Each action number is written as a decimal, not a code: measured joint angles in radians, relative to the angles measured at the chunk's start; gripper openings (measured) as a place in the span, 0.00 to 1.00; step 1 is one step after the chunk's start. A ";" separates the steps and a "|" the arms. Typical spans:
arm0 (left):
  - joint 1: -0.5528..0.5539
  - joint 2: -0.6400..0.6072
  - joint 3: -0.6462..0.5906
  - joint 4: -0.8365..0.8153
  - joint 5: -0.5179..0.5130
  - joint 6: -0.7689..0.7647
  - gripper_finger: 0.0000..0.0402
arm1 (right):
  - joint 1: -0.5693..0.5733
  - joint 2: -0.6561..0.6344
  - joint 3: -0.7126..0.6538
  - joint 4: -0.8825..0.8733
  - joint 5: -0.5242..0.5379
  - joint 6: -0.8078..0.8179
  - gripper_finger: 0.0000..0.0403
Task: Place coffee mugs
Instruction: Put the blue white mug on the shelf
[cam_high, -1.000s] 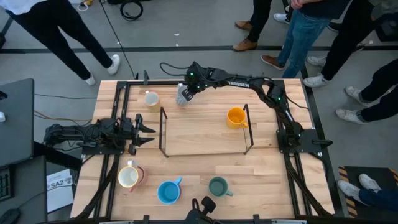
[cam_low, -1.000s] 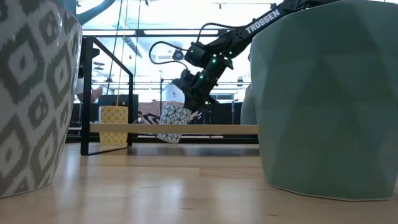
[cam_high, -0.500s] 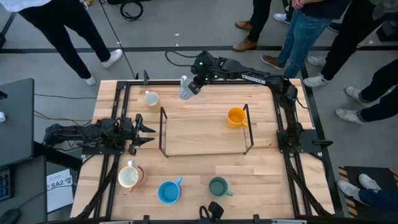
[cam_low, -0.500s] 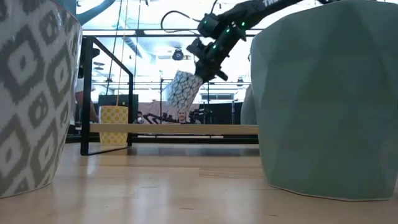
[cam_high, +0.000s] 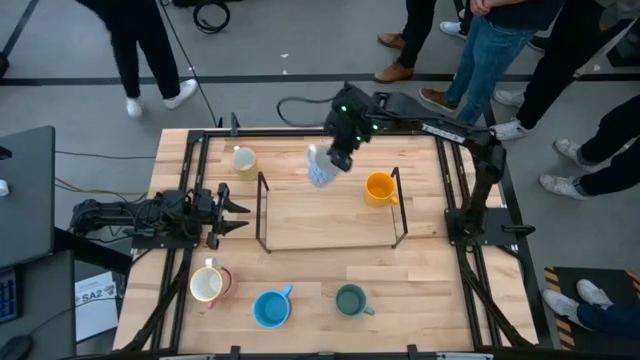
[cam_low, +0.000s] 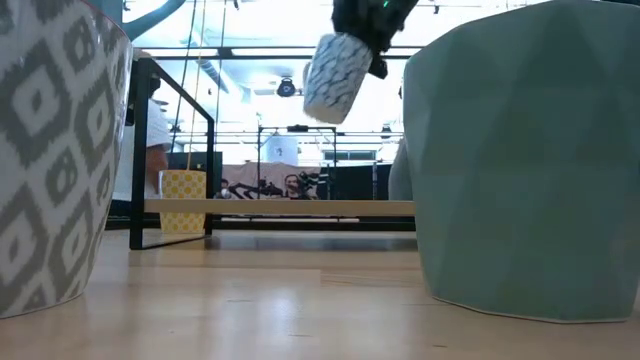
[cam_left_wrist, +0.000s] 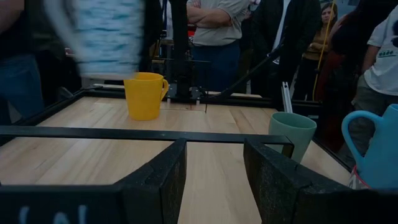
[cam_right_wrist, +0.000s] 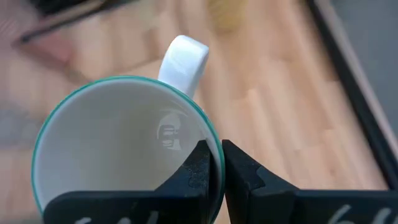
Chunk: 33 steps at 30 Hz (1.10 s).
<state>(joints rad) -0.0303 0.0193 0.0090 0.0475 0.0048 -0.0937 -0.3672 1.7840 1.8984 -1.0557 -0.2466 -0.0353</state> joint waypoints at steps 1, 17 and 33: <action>0.000 0.000 0.000 0.000 0.000 0.000 0.41 | 0.015 -0.011 0.000 -0.026 -0.013 -0.026 0.06; 0.000 0.000 0.000 0.000 0.000 0.000 0.41 | 0.339 -0.038 0.000 -0.328 0.052 -0.483 0.08; 0.000 0.000 0.000 0.000 0.000 -0.001 0.41 | 0.418 -0.036 -0.134 -0.340 0.094 -0.727 0.08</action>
<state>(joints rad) -0.0302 0.0193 0.0090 0.0475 0.0048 -0.0944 0.0512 1.7477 1.7643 -1.3962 -0.1524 -0.7627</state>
